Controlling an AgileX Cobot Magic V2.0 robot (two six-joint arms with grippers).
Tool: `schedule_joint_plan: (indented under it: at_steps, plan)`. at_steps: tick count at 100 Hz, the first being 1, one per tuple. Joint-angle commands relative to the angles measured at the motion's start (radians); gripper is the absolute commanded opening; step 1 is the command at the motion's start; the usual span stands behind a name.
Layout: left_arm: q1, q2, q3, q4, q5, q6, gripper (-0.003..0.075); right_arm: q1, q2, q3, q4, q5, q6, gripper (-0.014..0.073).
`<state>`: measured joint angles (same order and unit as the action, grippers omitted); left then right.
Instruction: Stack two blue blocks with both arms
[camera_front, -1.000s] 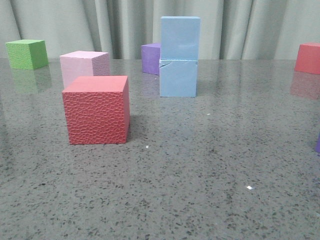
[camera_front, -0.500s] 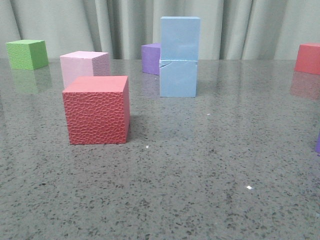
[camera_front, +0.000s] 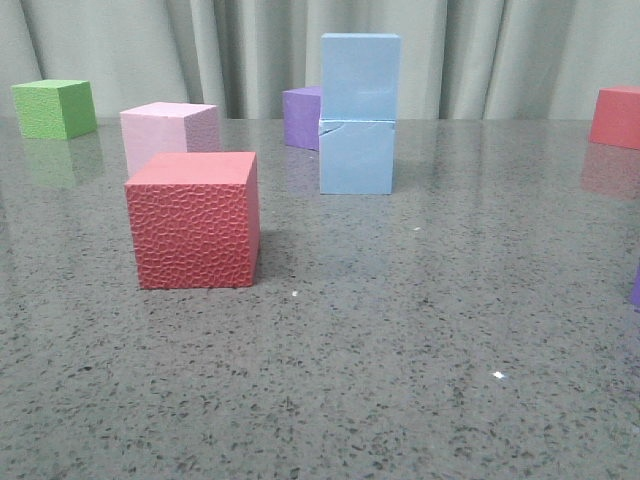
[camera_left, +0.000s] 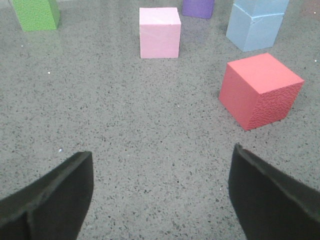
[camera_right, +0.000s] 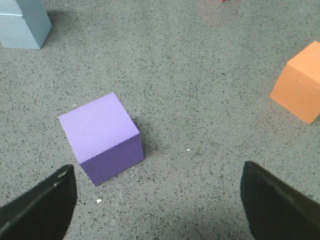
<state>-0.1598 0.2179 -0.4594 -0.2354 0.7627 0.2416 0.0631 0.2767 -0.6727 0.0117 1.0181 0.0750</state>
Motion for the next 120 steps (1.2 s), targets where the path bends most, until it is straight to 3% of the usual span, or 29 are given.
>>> schedule_joint_plan:
  at_steps: [1,28,60,83,97,120]
  plan:
    - [0.001,0.010,-0.019,-0.026,-0.071,-0.010,0.0529,-0.001,-0.004,-0.007,-0.001,-0.086,-0.010,0.0655]
    - [0.001,0.010,-0.019,-0.026,-0.073,-0.010,0.0506,-0.001,-0.005,-0.004,-0.001,-0.108,-0.010,0.0655]
    - [0.001,0.010,-0.019,-0.026,-0.073,-0.010,0.0430,-0.001,-0.005,-0.004,-0.001,-0.225,-0.010,0.0655]
    - [0.001,0.010,-0.019,-0.026,-0.073,-0.010,0.0382,-0.001,-0.005,-0.004,-0.001,-0.231,-0.010,0.0646]
    - [0.001,0.010,-0.019,-0.026,-0.073,-0.010,0.0331,-0.001,-0.005,-0.004,-0.001,-0.225,-0.010,0.0510]
    - [0.001,0.010,-0.019,-0.026,-0.073,-0.010,0.0216,-0.001,-0.005,-0.004,-0.001,-0.222,-0.010,0.0127]
